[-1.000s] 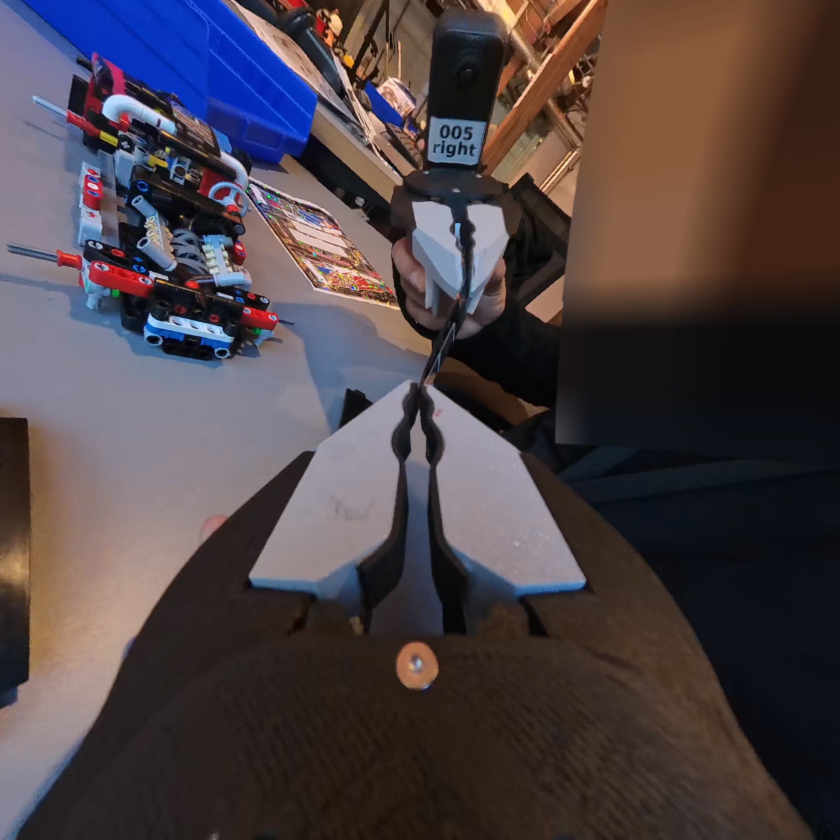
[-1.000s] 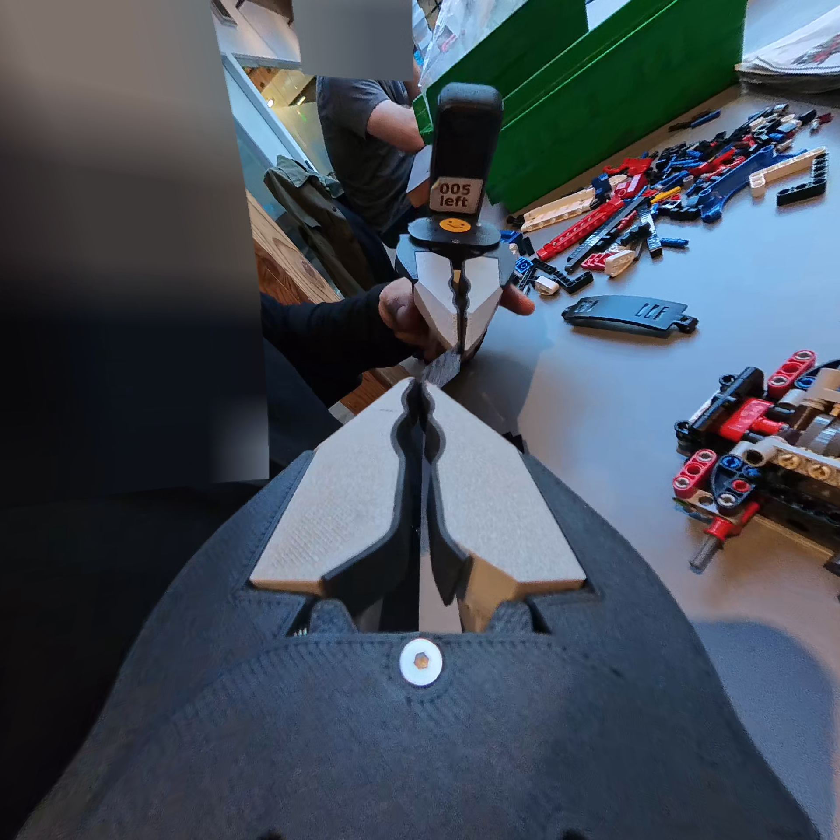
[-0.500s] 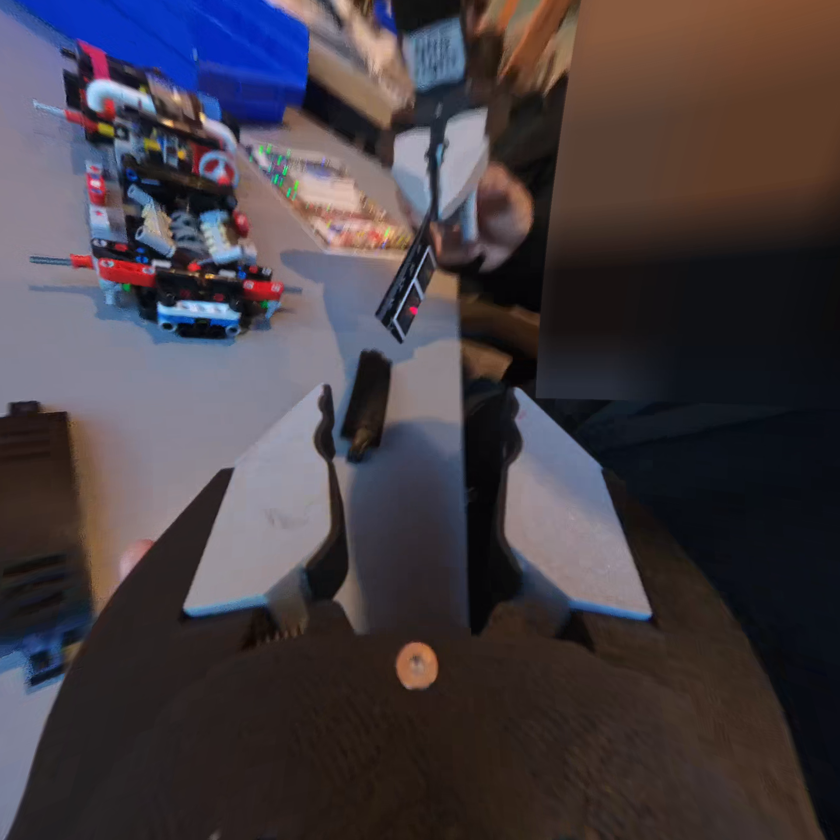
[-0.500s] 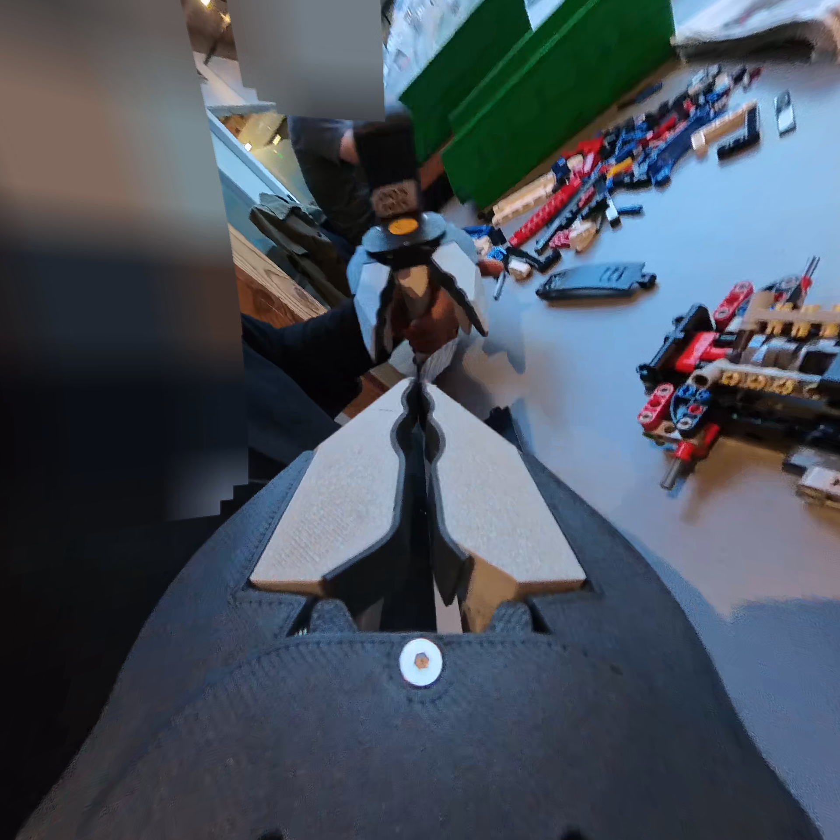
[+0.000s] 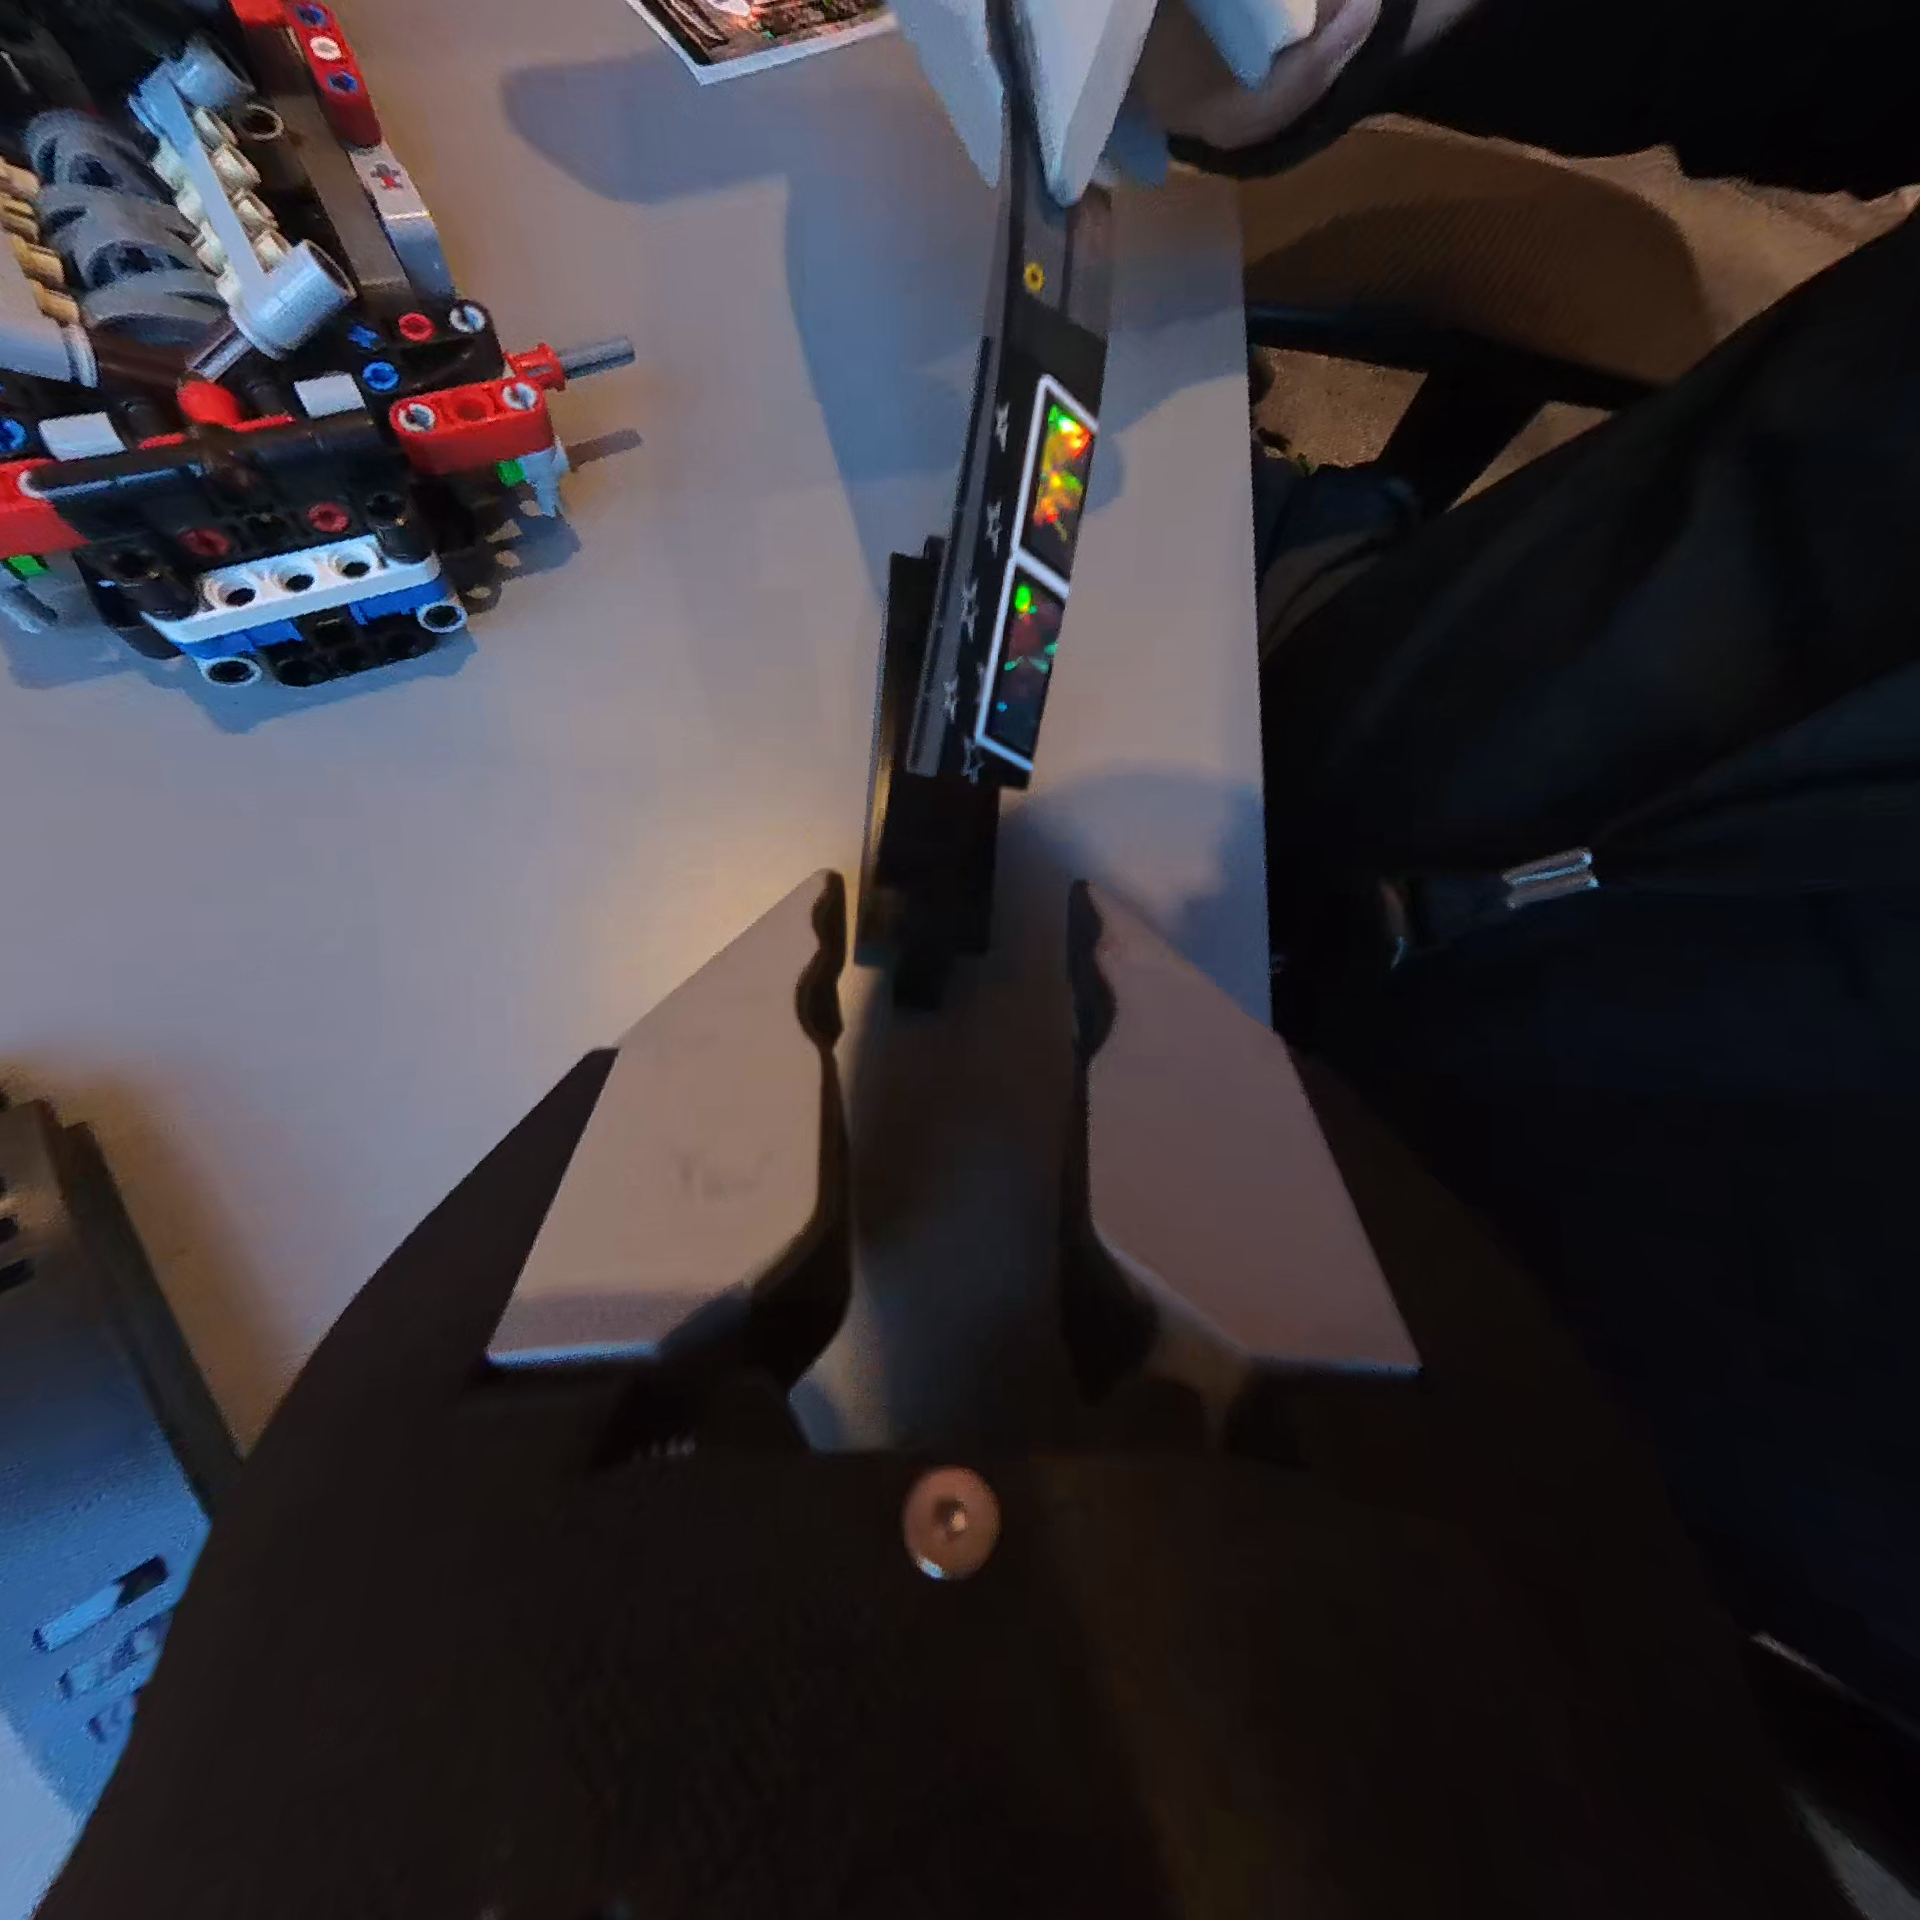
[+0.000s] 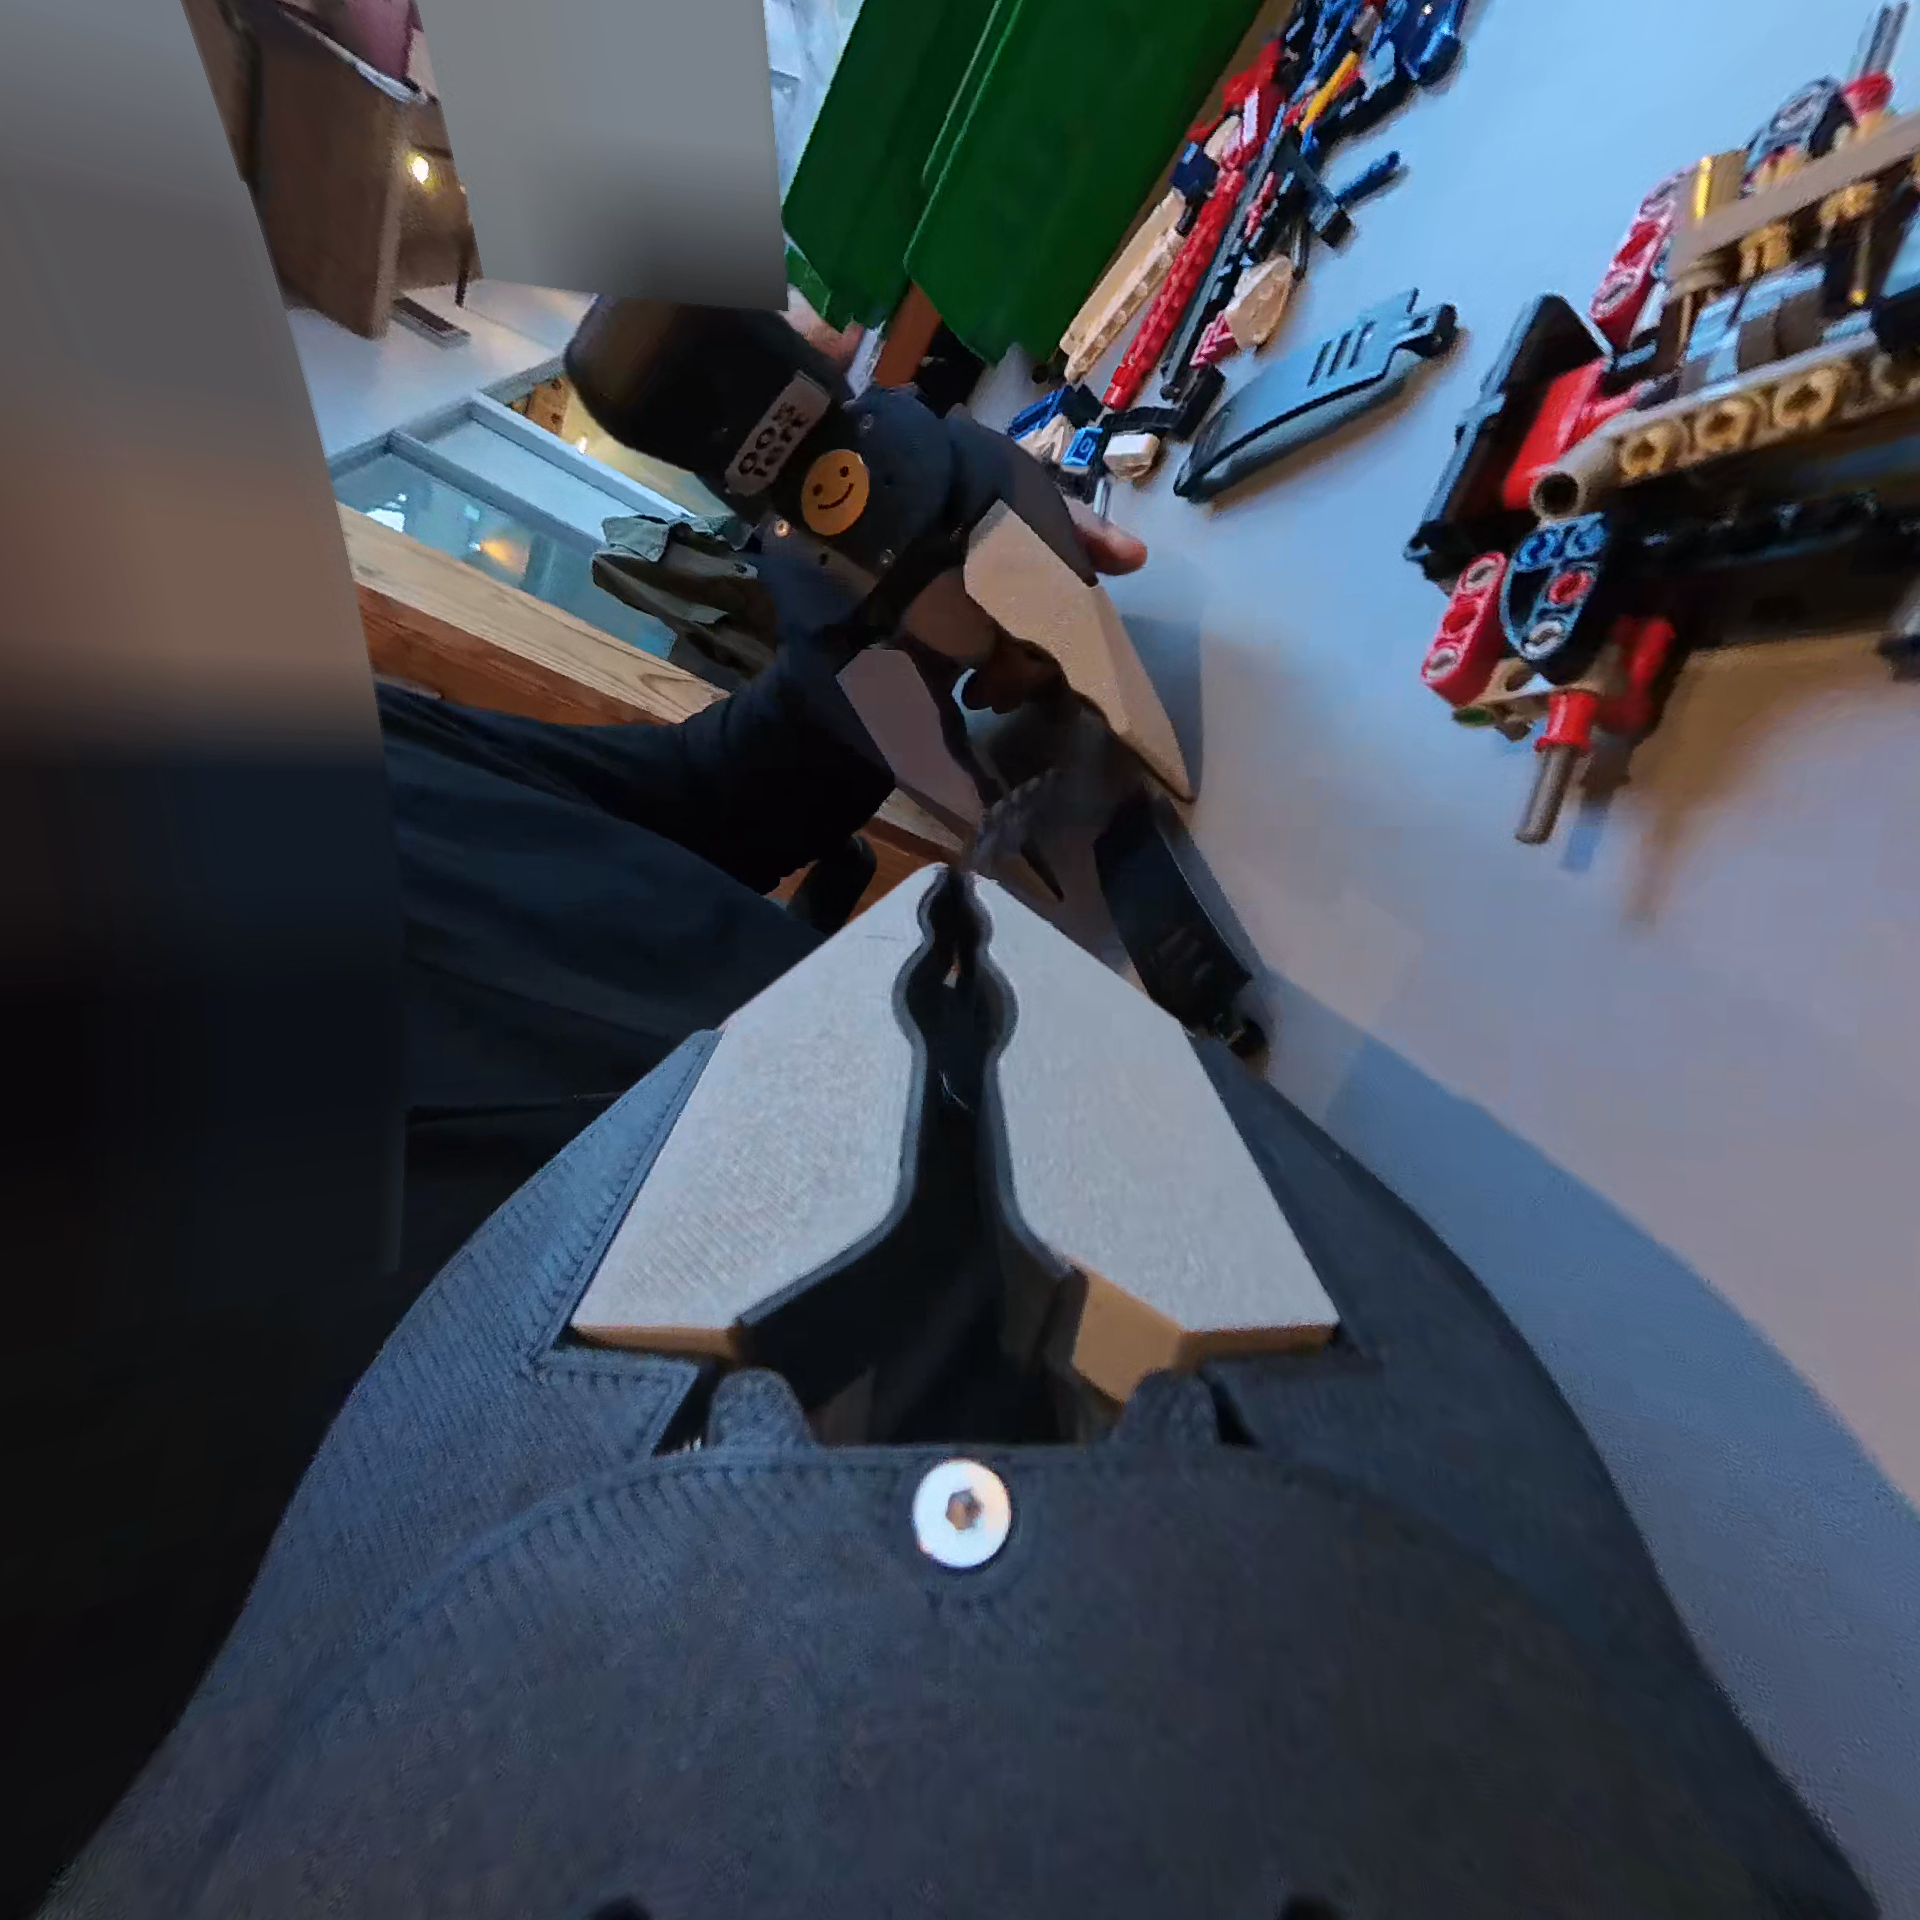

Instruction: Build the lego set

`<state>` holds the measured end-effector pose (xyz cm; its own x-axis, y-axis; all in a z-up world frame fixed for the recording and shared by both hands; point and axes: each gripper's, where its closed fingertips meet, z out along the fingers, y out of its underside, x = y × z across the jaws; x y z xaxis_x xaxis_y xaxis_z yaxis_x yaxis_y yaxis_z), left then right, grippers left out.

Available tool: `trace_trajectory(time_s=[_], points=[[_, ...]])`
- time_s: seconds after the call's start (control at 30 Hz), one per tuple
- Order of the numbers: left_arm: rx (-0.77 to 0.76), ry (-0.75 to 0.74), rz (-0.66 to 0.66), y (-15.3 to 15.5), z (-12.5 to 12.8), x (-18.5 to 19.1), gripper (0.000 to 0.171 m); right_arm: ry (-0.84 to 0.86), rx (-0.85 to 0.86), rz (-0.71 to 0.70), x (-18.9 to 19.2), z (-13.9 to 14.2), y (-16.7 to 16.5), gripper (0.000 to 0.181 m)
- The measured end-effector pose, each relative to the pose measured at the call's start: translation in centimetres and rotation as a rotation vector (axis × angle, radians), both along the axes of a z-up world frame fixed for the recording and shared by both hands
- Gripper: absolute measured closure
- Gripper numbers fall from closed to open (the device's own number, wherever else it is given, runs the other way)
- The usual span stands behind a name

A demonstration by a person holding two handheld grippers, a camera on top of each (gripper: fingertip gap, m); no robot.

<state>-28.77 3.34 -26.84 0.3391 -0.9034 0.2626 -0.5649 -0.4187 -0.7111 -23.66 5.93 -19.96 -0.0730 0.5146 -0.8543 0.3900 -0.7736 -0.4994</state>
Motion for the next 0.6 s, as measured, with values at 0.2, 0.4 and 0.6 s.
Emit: trace_trajectory(time_s=[0.2, 0.4, 0.6], points=[[-0.058, -0.015, 0.080, 0.0, 0.0, 1.1, 0.146, -0.021, -0.032, 0.020, 0.2, -0.8, -0.1, 0.181], [-0.034, -0.024, 0.132, -1.0, 0.2, 1.0, 0.129, -0.029, -0.038, 0.075, -0.1, -0.9, -0.9, 0.181], [0.015, -0.038, 0.169, -1.3, 0.7, -0.4, 0.118, -0.006, -0.067, 0.103, -0.6, -0.7, -1.2, 0.181]])
